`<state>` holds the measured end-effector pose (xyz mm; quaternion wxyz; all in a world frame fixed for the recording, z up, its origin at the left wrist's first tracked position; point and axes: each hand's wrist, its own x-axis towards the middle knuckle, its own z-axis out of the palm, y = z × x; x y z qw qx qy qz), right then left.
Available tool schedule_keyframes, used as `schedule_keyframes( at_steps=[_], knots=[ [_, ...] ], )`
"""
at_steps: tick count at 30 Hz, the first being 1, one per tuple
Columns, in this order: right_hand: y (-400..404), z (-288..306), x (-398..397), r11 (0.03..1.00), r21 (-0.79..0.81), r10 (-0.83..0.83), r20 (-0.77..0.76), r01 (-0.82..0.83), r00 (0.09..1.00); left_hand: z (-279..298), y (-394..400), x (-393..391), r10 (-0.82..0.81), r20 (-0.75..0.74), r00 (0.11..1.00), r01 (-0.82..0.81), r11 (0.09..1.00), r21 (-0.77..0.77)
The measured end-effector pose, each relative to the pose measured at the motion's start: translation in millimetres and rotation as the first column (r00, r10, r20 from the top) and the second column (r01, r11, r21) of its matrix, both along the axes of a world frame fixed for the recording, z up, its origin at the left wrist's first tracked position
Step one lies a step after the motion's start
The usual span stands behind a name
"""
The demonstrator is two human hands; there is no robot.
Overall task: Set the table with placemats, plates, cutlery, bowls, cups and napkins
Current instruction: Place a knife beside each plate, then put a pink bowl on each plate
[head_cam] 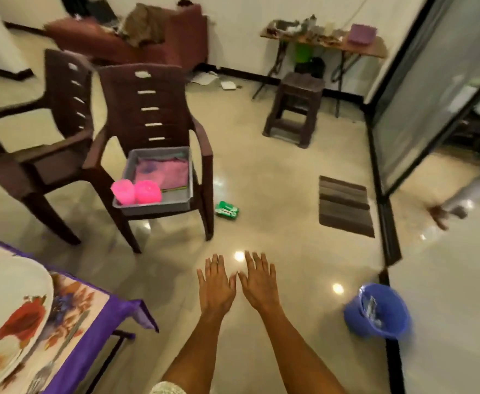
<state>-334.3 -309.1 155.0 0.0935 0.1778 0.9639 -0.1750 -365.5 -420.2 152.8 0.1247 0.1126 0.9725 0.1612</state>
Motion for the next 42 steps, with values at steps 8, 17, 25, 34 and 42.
schedule_keyframes(
  at_steps=[8, 17, 25, 34, 42],
  knots=[
    [0, -8, -148, 0.964, -0.07, 0.258, -0.018, -0.258, 0.966, -17, 6, -121, 0.232, -0.031, 0.972, -0.231, 0.972, 0.037],
    [-33, -25, -339, 0.909, -0.137, 0.391, -0.054, -0.394, 0.919, -30, -24, -291, 0.506, 0.019, 0.862, -0.498, 0.839, 0.22],
    [-49, -54, -480, 0.873, -0.384, 0.328, 0.006, -0.301, 0.945, -65, -31, -425, 0.696, 0.199, 0.689, -0.703, 0.577, 0.415],
    [-89, -169, -610, 0.816, -0.578, 0.224, 0.29, -0.017, 0.931, -144, -52, -520, 0.853, 0.343, 0.392, -0.906, 0.293, 0.306],
    [-135, -251, -667, 0.722, -0.677, 0.236, 0.439, 0.146, 0.867, -188, -58, -561, 0.9, 0.425, 0.096, -0.959, -0.031, 0.282]
  ],
)
